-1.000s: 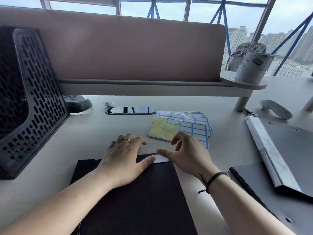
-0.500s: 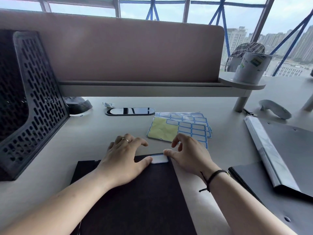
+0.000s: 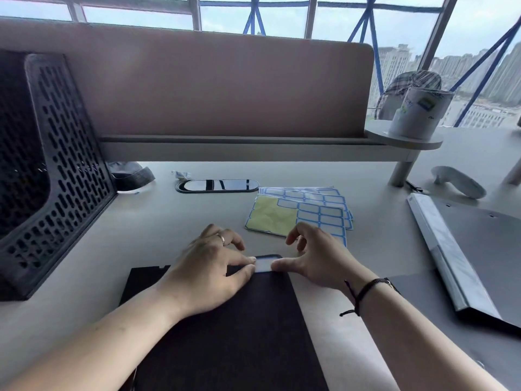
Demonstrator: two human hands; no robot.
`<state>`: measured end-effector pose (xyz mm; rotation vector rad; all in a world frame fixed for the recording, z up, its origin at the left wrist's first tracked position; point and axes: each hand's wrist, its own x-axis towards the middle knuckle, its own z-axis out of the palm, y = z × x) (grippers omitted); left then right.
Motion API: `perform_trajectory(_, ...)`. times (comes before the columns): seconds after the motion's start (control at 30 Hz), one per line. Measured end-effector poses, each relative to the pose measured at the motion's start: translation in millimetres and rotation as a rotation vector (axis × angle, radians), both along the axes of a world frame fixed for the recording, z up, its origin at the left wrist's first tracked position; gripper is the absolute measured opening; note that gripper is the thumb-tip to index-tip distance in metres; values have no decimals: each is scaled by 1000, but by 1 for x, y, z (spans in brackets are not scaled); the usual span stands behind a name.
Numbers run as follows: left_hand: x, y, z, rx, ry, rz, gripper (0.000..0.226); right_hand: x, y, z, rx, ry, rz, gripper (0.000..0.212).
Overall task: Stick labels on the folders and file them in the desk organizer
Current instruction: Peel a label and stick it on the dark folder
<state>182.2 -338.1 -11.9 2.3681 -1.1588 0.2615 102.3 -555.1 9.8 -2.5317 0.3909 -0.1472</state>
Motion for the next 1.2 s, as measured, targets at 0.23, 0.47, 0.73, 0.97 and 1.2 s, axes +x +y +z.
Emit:
perform_trajectory(0.23,-4,3,4,25,-49,-101,36,4,-5,-4,49,-21,-27,44)
perform_trajectory(0.47,-6,1,6,55,-29,-158,34,2,15,-6,-187,-35,-68,56)
perform_trajectory(0.73,-5,1,2,-31,6,-73,42,3,2,-5,-79,-52,-77,36)
perform_trajectory(0.97,-1,1,-1,-15,-48,-56,45,2,19,-8,-233,-57,-82,54)
perform_trajectory(1.2,0,0,-2,37,-29,-36,53,2,11,-6,-172,-52,-94,45)
